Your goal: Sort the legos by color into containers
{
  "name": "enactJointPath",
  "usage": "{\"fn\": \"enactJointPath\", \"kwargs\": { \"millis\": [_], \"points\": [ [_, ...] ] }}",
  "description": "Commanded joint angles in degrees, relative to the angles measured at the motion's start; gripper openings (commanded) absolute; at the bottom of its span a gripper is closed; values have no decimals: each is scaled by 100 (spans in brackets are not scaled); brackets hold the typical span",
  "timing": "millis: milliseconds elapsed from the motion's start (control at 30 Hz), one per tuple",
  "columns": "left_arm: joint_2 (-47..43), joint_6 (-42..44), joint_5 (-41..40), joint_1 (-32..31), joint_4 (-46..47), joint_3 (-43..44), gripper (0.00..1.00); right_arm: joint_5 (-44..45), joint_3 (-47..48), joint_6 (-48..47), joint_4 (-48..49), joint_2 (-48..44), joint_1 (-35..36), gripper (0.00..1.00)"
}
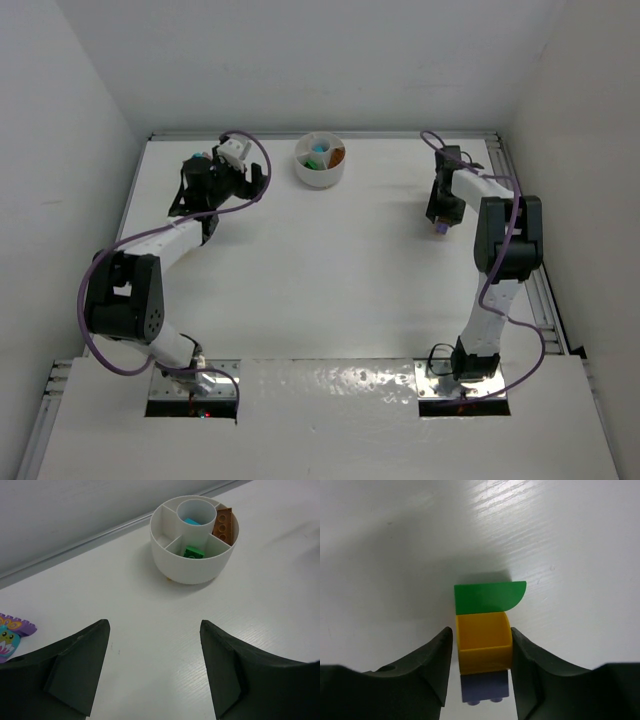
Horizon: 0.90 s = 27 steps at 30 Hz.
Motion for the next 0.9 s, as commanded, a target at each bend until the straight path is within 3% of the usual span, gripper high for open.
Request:
{"fn": "enactJointPath", "kwargs": {
  "millis": [0,133,167,267,333,467,600,733,867],
  "points": [
    [-231,-42,45,83,242,-5,71,-108,-83,-97,81,-49,3,44],
    [-258,-24,89,83,260,-5,71,-29,-119,-290,82,-41,12,29],
    [-275,-24,89,83,286,-5,71,6,-119,-335,55,-23,3,16],
    [-328,2,194,92,365,-5,71,50,-145,-545,73,-14,3,0],
    [-346,37,326,101,374,13,71,-90,-154,-870,90,-93,3,0],
    [-354,-190,818,180,418,74,72,-1177,-276,-1555,222,-610,73,0],
    [-319,-901,1635,312,480,215,78,-1725,-802,-2540,599,-1393,670,0],
    [-31,-1614,2530,251,-247,793,81,-2251,-1392,-3112,1466,-2061,1487,0],
    [260,-1090,2191,-241,-1724,1436,83,-3226,-2069,-2858,3014,-2668,2094,0]
  ]
}}
